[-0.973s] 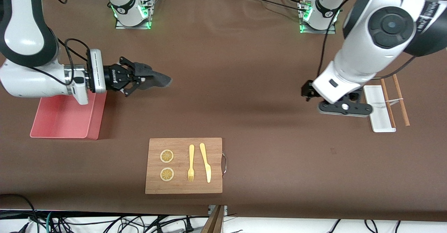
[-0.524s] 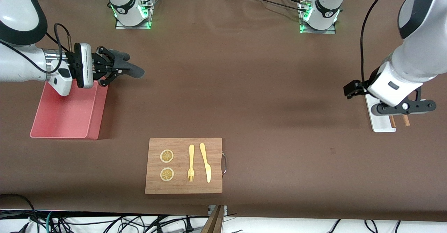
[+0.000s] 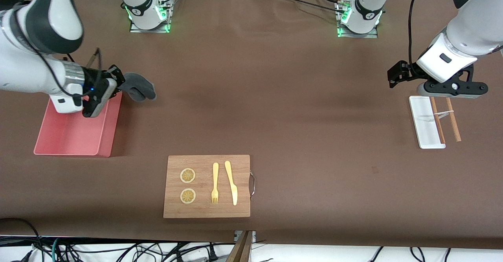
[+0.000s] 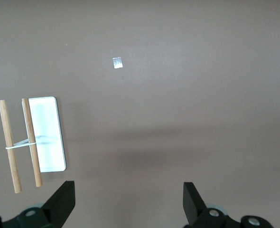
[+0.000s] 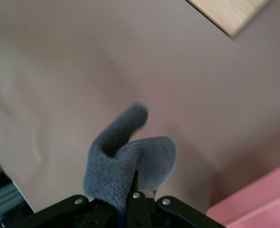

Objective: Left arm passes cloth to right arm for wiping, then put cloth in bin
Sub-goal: 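Lower the cloth with the right gripper onto the table beside the cutting board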

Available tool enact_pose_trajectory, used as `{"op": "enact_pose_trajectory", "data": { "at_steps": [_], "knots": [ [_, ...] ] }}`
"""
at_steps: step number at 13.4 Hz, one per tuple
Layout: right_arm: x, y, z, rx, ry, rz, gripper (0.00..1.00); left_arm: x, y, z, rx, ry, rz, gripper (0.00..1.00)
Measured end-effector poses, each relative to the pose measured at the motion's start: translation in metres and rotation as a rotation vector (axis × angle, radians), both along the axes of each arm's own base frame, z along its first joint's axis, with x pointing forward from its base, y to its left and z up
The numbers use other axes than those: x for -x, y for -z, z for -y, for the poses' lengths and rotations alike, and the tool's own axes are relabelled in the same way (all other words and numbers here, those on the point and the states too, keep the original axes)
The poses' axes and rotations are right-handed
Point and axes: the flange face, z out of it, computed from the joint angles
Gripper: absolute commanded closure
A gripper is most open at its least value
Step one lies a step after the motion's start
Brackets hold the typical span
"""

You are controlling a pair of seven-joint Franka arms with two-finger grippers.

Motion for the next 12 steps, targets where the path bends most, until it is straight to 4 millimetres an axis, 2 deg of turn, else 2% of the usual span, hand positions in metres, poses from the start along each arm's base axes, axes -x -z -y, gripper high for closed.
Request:
{"op": "enact_pose_trajectory", "data": {
  "at_steps": [2,4,7,10,12],
  "knots": [
    [0.0,0.014,-0.019,0.103,0.162,-0.03,1.0,0.001,-0.001,-0.004,0.0,-0.005,-0.003,0.0],
    [-0.005,0.039,-0.023,0.158,0.286,-0.039,1.0,0.001,-0.004,-0.003,0.001,-0.003,0.001,0.0],
    [-0.014,0.091,-0.024,0.267,0.4,0.027,1.0,0.002,-0.006,-0.002,0.001,-0.002,0.0,0.0],
    [-0.014,0.145,-0.027,0.326,0.512,0.099,1.0,0.002,-0.005,-0.002,0.0,-0.002,-0.004,0.0],
    [-0.015,0.171,-0.027,0.337,0.535,0.118,1.0,0.002,-0.005,-0.002,0.0,-0.002,-0.007,0.0]
  ]
}}
